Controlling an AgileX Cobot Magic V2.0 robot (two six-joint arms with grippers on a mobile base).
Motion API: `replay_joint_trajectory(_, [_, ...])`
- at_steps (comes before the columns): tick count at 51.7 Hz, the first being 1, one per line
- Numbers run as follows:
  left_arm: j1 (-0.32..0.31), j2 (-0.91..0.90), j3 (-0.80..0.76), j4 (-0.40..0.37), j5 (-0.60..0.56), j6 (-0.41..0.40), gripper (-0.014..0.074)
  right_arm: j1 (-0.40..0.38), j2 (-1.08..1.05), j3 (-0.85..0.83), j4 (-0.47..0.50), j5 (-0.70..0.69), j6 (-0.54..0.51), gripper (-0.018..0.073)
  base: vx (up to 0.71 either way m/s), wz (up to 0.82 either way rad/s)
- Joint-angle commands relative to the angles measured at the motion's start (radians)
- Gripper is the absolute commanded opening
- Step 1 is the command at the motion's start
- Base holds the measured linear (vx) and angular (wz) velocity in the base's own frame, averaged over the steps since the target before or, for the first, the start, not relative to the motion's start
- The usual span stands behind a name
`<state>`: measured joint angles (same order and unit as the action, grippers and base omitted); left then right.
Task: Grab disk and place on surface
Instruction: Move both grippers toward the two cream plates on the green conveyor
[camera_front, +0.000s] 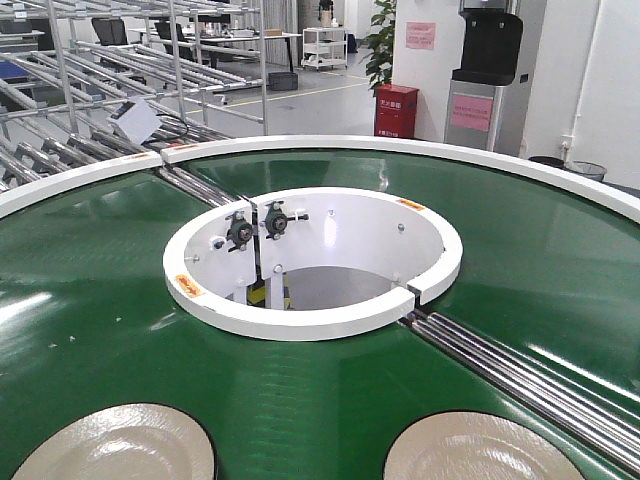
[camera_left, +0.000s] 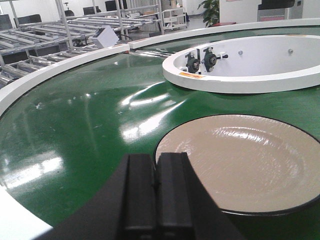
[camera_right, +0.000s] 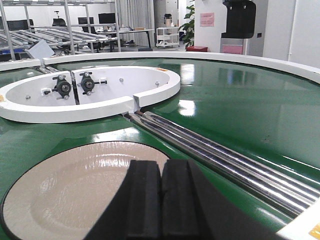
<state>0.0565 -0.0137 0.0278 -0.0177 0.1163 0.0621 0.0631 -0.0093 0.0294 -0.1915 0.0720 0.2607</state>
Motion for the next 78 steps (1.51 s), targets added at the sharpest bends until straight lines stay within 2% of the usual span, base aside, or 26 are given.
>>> replay_joint_trajectory(1, [-0.008,-0.01,0.013,0.0,-0.079,-0.007,0.0001,0.001,-0.012,0.019,-0.011,-0.078,-0.002,-0.0009,0.0,0.0])
replay_joint_trajectory(37, [-0.008,-0.01,0.013,0.0,-0.082,-0.007,0.0001,0.001,-0.012,0.019,-0.011,-0.082,-0.002,-0.0009,0.0,0.0])
replay_joint_trajectory(43, [-0.008,-0.01,0.013,0.0,-0.164,-0.007,0.0001,0.001,-0.012,0.018,-0.011,-0.104,-0.002,-0.0009,0.0,0.0])
replay_joint_trajectory(46, [-0.008,-0.01,0.007,-0.002,-0.224,-0.009,0.0001,0.001,-0.012,0.017,-0.01,-0.17,-0.001,-0.0009,0.0,0.0])
replay_joint_trajectory(50, [-0.008,-0.01,-0.018,-0.03,-0.366,-0.025,0.0001,0.001,-0.012,0.008,-0.01,-0.295,-0.001,-0.0009,0.0,0.0])
replay_joint_trajectory(53, [-0.008,-0.01,-0.056,-0.047,-0.435,-0.042,0.0001,0.001,-0.012,-0.029,-0.01,-0.326,-0.001,-0.0009,0.0,0.0])
replay_joint_trajectory(56, [-0.008,-0.009,-0.123,-0.043,-0.445,-0.037,0.0001,0.001,-0.01,-0.094,-0.011,-0.315,-0.002,-0.0009,0.0,0.0])
replay_joint_trajectory(64, [-0.008,0.083,-0.409,-0.04,-0.331,0.005,0.0001,0.0,0.092,-0.358,-0.011,-0.202,-0.005,-0.0009,0.0,0.0])
replay_joint_trajectory(69, [-0.008,0.223,-0.591,-0.037,-0.26,0.049,0.0001,0.0,0.229,-0.535,-0.013,-0.151,-0.005,-0.0009,0.0,0.0])
replay_joint_trajectory(78, [-0.008,0.508,-0.816,-0.037,-0.141,0.048,0.0001,0.0,0.507,-0.752,-0.016,-0.151,-0.005,-0.0009,0.0,0.0])
